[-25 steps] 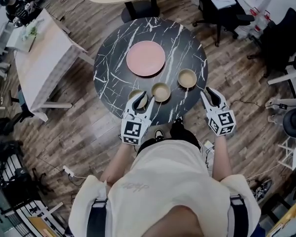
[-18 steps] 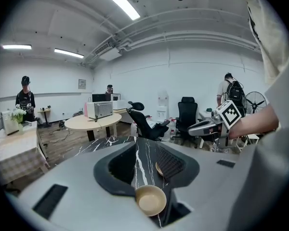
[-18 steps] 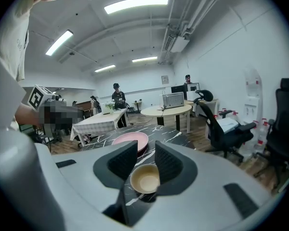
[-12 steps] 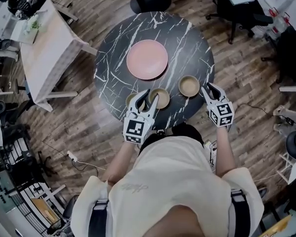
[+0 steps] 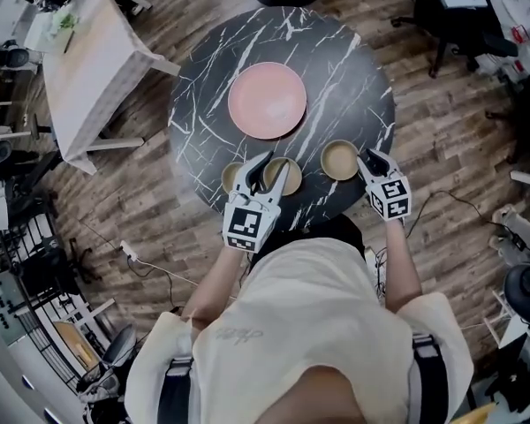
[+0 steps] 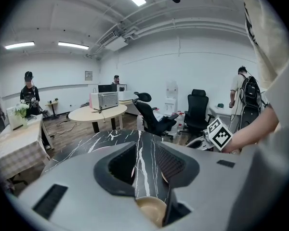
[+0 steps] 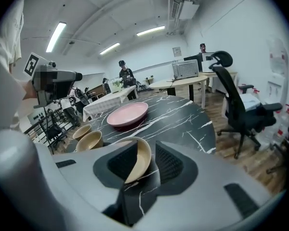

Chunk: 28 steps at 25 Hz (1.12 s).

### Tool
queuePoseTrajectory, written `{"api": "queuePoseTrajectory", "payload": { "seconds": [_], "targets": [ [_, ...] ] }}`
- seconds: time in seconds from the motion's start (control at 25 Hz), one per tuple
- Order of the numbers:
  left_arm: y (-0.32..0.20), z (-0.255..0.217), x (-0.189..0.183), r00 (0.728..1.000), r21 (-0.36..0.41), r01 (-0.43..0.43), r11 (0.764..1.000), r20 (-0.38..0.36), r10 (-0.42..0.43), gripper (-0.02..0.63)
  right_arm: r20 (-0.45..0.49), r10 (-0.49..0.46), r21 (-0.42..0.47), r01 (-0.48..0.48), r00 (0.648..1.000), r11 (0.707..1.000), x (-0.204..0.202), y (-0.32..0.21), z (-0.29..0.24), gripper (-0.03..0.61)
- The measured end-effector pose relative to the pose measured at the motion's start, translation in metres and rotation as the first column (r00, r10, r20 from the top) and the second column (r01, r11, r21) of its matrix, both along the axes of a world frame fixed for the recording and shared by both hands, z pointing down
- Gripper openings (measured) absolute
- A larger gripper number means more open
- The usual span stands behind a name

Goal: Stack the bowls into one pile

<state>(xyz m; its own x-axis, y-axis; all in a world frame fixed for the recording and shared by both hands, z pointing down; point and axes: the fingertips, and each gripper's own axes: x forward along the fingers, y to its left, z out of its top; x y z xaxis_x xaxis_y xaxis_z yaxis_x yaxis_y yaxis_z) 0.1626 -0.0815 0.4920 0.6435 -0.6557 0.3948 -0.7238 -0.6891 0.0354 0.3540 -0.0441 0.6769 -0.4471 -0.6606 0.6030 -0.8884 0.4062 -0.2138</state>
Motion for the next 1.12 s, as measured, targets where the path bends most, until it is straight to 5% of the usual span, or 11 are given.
{"api": "queuePoseTrajectory", "payload": {
  "seconds": [0.56,1.12],
  "targets": [
    [-0.011,0.012,0.006,0.998,-0.04,0.059,0.997,0.033,-0.058,0.138,0.105,-0.026,-0.163,0.043,0.994,0.986,-0.012,-0.004,0.058,0.098],
    [0.0,0.014,0.001,0.995,-0.059,0.102,0.993,0.01,-0.102,0.138,0.119,-0.009,-0.184,0.031,0.993,0.983,-0.011,-0.001,0.061,0.023]
  ]
}}
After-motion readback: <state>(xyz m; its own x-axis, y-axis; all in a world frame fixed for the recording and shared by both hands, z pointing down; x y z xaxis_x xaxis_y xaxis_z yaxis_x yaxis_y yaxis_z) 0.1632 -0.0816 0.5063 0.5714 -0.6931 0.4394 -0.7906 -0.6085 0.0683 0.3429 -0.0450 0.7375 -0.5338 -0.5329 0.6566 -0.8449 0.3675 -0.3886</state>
